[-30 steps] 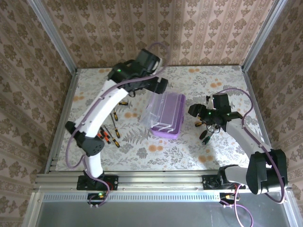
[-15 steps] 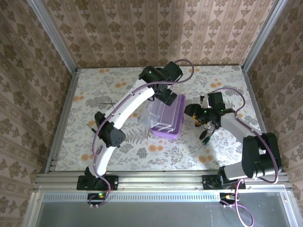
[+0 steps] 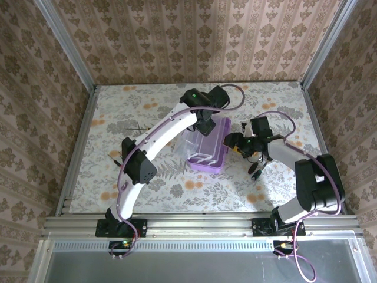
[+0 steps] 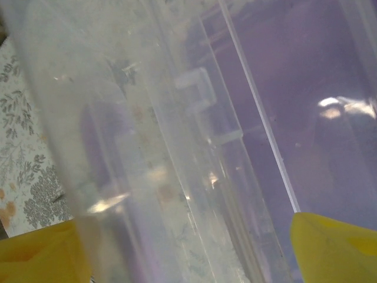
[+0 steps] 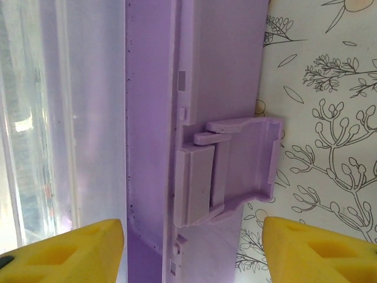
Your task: Pack the tool kit
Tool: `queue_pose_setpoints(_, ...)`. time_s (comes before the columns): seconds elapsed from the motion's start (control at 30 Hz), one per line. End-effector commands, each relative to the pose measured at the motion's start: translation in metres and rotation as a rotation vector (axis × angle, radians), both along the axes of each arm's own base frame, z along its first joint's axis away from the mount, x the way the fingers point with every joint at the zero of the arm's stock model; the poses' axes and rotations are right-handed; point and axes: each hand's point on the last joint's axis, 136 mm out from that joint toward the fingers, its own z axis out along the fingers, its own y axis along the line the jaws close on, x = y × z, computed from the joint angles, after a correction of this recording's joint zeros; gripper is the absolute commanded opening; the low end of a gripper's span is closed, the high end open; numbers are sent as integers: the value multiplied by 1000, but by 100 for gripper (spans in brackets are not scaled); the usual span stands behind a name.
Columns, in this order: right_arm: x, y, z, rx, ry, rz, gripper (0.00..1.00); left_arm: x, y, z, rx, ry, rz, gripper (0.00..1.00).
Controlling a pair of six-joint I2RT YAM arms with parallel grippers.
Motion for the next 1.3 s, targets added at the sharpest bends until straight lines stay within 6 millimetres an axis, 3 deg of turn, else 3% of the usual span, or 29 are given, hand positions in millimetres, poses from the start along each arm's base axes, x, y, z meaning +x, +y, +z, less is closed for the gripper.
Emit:
queue_pose_setpoints(0.0,4,6,-2,0,-2,17,65,-3,3,20,-46,-34,-10,82)
queue_pose_setpoints(0.57,9,3,-28,-92,58,-7,46,-5,19,28,-149,2,24,64)
queue_pose_setpoints(0.87,16,-4,-31,-160,69,1,39,6,48,24,-215,99,66,63)
queue_pose_setpoints(1.1,25,-11,-30,-225,76,24,37,5,80,-2,-354,231,145,63)
queue_pose_setpoints(1.27,31,-16,-32,-259,87,40,37,-3,103,-10,-456,250,220,64)
